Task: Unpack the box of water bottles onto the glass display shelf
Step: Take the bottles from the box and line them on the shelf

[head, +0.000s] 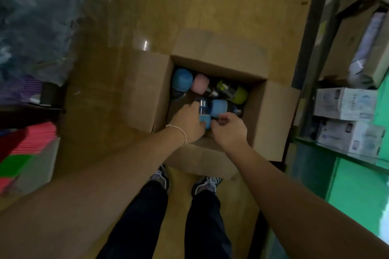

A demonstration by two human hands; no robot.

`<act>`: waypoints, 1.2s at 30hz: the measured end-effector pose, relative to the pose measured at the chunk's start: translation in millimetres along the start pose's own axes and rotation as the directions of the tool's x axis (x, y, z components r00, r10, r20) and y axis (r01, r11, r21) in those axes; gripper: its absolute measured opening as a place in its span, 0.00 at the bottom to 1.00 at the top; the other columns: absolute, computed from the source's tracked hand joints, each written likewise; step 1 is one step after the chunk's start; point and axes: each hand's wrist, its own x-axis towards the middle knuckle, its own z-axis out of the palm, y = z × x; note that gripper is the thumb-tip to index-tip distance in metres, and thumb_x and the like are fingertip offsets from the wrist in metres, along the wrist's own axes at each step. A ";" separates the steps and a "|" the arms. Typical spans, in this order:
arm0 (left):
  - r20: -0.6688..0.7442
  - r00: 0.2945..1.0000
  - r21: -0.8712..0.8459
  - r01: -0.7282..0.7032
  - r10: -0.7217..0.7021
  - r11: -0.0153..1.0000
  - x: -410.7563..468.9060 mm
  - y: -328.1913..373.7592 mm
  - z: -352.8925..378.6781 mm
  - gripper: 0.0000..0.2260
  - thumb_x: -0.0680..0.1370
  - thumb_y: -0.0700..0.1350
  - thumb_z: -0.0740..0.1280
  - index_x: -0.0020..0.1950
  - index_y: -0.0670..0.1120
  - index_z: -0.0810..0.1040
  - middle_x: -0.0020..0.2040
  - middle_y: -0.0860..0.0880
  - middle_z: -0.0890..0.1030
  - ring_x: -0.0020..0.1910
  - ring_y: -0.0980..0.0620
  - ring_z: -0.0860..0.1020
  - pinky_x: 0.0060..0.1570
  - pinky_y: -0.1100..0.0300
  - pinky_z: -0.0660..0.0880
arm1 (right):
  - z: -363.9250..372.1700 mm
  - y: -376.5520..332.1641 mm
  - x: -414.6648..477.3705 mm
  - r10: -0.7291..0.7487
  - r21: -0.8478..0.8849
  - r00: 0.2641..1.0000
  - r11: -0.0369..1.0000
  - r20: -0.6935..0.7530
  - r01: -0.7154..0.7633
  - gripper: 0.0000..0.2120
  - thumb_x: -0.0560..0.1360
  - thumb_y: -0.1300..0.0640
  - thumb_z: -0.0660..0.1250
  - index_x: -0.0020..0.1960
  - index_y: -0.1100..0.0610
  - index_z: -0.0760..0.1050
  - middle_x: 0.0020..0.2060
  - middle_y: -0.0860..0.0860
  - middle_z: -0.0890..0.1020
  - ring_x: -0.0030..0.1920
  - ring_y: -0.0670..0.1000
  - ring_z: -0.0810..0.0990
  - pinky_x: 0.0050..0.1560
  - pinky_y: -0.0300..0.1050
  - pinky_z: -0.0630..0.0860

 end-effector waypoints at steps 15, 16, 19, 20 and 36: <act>0.081 0.973 -0.056 0.223 -0.218 0.973 150.8 -108.5 129.3 0.30 0.71 0.57 0.75 0.66 0.43 0.71 0.63 0.45 0.77 0.59 0.46 0.76 0.50 0.59 0.71 | 115.0 100.9 165.3 0.275 0.203 0.956 0.935 0.102 -0.290 0.16 0.74 0.50 0.73 0.56 0.56 0.73 0.48 0.50 0.77 0.51 0.51 0.77 0.49 0.46 0.77; 0.089 0.972 -0.075 0.226 -0.219 0.971 156.1 -111.3 134.7 0.30 0.71 0.56 0.76 0.66 0.43 0.71 0.62 0.45 0.77 0.59 0.46 0.77 0.49 0.60 0.70 | 121.1 105.3 174.8 0.288 0.213 0.952 0.929 0.102 -0.303 0.18 0.73 0.50 0.74 0.57 0.58 0.75 0.49 0.52 0.79 0.52 0.52 0.78 0.46 0.46 0.76; 0.147 0.961 -0.169 0.256 -0.233 0.952 171.1 -120.0 150.9 0.30 0.69 0.57 0.77 0.66 0.47 0.74 0.62 0.48 0.79 0.58 0.48 0.78 0.51 0.60 0.73 | 136.4 113.9 198.3 0.319 0.234 0.940 0.911 0.126 -0.340 0.22 0.73 0.49 0.74 0.62 0.59 0.76 0.53 0.54 0.81 0.52 0.52 0.80 0.39 0.42 0.73; 0.160 0.955 -0.194 0.280 -0.251 0.940 175.8 -122.3 155.5 0.32 0.67 0.58 0.77 0.67 0.47 0.74 0.62 0.48 0.79 0.58 0.49 0.79 0.54 0.58 0.75 | 140.2 115.7 205.0 0.327 0.250 0.934 0.901 0.144 -0.354 0.24 0.73 0.50 0.75 0.64 0.59 0.75 0.55 0.53 0.81 0.52 0.52 0.79 0.42 0.42 0.75; 0.310 0.877 -0.382 0.467 -0.366 0.797 203.4 -145.0 172.4 0.37 0.61 0.56 0.76 0.69 0.48 0.73 0.60 0.47 0.80 0.55 0.48 0.79 0.60 0.49 0.77 | 179.1 119.7 235.5 0.418 0.422 0.869 0.760 0.266 -0.495 0.36 0.63 0.54 0.82 0.66 0.60 0.73 0.56 0.56 0.82 0.52 0.54 0.82 0.50 0.47 0.81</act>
